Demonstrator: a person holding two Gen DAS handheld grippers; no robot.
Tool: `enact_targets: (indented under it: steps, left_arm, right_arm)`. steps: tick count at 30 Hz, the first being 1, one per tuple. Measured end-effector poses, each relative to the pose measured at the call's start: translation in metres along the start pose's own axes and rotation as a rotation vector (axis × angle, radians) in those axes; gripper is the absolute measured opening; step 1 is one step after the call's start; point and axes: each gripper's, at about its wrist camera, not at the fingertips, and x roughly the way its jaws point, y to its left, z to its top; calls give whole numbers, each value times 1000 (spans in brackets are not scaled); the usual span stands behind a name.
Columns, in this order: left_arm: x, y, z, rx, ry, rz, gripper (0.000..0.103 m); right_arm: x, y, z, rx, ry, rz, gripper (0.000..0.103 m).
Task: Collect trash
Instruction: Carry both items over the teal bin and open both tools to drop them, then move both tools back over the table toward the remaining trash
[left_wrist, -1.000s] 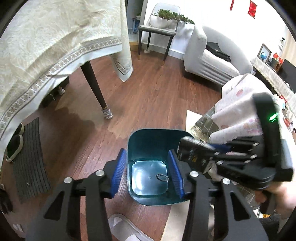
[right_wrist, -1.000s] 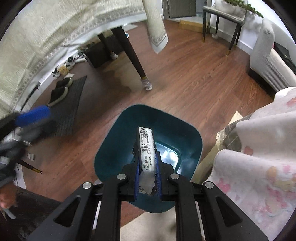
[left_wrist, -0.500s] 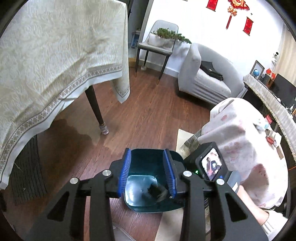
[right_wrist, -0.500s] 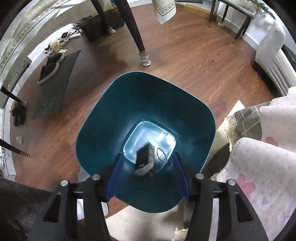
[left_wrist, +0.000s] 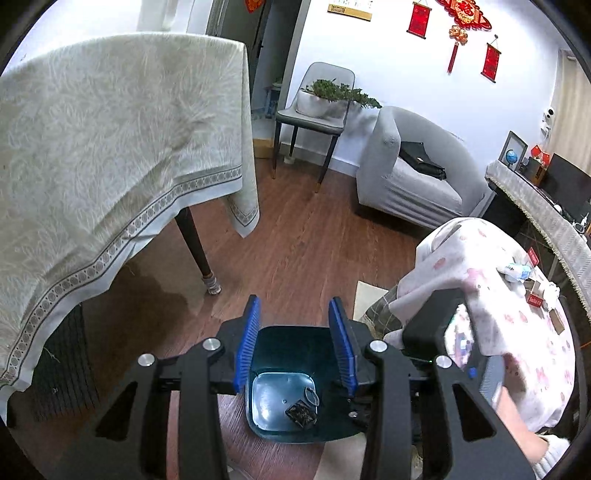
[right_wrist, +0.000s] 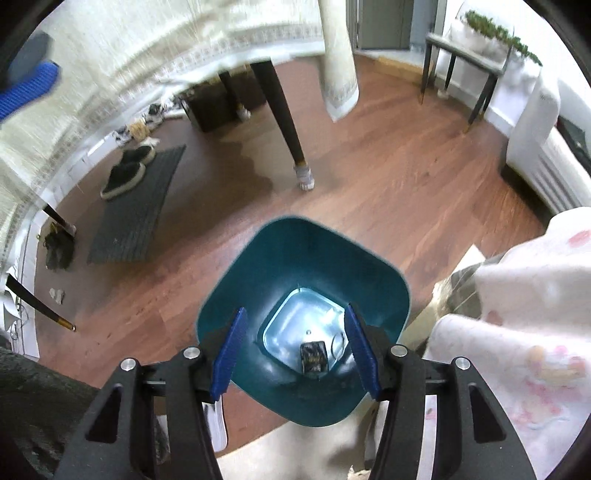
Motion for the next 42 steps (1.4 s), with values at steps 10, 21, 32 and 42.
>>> enact_targets:
  steps: [10, 21, 32, 42]
  left_arm:
    - [-4, -33, 11, 52, -54, -1, 55]
    - [3, -81, 21, 90, -100, -51, 68]
    - [20, -139, 19, 85, -110, -151, 83]
    - [32, -231, 7, 219, -108, -220, 91]
  right_arm:
    - [-72, -20, 9, 12, -182, -30, 53]
    - [-150, -73, -10, 70, -323, -117, 50]
    - [-207, -138, -64, 153, -398, -199, 57]
    - [-259, -200, -122, 235, -427, -299, 66]
